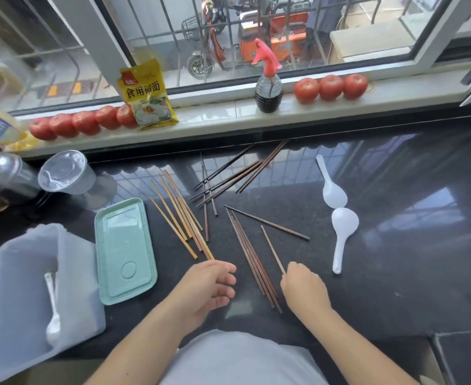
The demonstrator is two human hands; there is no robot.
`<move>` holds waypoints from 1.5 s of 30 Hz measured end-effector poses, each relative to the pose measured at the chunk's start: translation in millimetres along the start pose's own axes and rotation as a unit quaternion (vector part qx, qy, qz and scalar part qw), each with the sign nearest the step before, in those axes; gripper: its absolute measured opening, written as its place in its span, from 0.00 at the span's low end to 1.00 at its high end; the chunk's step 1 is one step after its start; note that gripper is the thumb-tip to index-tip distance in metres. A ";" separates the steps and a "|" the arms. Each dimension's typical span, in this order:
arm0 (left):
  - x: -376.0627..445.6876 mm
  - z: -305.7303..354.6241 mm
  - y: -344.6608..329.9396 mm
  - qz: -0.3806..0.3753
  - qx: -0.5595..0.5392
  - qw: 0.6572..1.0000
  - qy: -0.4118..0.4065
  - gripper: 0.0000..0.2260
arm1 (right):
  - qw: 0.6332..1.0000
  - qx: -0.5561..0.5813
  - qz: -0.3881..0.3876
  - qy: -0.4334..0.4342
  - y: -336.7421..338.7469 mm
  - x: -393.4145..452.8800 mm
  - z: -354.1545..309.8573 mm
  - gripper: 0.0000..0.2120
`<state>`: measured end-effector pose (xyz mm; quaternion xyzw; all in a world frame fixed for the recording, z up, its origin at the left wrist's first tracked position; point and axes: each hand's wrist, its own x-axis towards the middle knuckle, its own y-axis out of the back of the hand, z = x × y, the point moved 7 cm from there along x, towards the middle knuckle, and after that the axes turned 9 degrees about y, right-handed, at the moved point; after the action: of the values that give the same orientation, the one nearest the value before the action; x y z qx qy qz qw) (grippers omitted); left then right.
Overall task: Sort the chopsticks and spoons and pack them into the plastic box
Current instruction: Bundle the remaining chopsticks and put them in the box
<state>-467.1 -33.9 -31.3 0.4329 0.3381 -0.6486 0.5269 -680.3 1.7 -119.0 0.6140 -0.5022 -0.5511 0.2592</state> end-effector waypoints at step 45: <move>-2.4 3.8 240.3 -0.072 -0.327 0.936 -0.108 0.11 | 0.995 0.061 0.060 0.042 8.1 82.5 -273.1 0.10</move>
<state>-233.2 -88.3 -23.4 0.1389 0.5030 -0.5814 0.6243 -436.4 -139.9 -75.8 0.6197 -0.5598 -0.4765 0.2747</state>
